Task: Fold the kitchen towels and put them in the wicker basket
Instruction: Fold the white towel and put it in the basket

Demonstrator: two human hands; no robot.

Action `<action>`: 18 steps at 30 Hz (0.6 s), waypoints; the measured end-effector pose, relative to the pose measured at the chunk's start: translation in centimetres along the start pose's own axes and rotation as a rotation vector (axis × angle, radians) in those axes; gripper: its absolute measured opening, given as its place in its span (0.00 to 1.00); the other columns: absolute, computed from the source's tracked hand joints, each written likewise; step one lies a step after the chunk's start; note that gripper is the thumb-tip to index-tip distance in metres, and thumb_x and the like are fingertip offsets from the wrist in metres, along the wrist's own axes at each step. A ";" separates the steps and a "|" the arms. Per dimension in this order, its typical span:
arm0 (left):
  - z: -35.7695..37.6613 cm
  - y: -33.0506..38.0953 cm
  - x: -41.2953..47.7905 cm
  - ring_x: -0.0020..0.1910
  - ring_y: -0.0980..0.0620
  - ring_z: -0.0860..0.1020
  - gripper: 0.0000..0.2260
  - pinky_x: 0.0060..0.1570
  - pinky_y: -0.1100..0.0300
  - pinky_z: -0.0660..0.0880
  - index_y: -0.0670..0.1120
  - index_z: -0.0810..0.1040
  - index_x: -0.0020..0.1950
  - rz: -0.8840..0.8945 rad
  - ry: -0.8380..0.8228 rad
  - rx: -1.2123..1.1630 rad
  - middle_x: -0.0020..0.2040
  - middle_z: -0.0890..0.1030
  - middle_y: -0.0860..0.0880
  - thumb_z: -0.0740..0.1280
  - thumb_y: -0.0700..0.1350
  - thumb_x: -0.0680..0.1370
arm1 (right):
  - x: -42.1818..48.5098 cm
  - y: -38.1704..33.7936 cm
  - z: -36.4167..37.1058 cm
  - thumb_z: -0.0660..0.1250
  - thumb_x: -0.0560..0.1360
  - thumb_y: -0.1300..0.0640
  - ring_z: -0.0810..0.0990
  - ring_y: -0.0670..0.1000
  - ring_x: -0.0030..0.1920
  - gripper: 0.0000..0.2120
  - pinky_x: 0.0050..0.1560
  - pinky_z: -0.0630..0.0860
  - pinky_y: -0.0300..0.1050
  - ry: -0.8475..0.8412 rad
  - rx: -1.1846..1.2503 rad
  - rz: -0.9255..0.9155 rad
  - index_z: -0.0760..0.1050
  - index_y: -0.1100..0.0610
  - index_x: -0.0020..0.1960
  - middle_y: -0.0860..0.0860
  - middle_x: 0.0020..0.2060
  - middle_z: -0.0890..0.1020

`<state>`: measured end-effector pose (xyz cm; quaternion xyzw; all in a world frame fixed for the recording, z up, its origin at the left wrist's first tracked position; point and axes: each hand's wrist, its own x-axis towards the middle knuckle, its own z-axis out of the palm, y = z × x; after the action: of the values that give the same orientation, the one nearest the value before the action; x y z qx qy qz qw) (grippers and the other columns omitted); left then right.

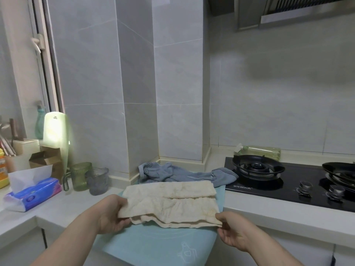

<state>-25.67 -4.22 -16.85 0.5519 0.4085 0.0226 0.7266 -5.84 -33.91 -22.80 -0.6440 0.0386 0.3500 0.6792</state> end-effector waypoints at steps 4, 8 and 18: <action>0.5 -0.7 -1.0 0.35 0.45 0.77 0.11 0.30 0.60 0.77 0.39 0.74 0.53 -0.008 0.018 -0.042 0.38 0.80 0.40 0.55 0.44 0.82 | -0.6 0.0 0.0 0.66 0.78 0.62 0.73 0.47 0.25 0.05 0.24 0.75 0.38 -0.011 0.010 -0.010 0.76 0.63 0.51 0.54 0.33 0.78; 0.5 -1.2 -0.8 0.36 0.45 0.77 0.05 0.29 0.59 0.77 0.38 0.73 0.53 0.129 0.191 -0.036 0.41 0.79 0.40 0.61 0.39 0.81 | -1.0 -0.1 -0.3 0.64 0.78 0.64 0.73 0.48 0.24 0.04 0.23 0.75 0.37 -0.020 0.049 -0.043 0.75 0.64 0.51 0.56 0.33 0.78; -3.0 -6.0 -3.4 0.36 0.44 0.76 0.09 0.29 0.59 0.77 0.34 0.76 0.51 0.175 0.483 0.241 0.46 0.78 0.36 0.71 0.36 0.75 | -3.4 1.1 -2.0 0.63 0.76 0.70 0.73 0.50 0.28 0.02 0.22 0.74 0.37 -0.034 -0.060 -0.060 0.75 0.68 0.47 0.58 0.34 0.79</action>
<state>-32.32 -5.80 -19.97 0.6462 0.5205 0.1673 0.5324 -8.17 -37.23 -22.33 -0.6589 -0.0028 0.3414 0.6702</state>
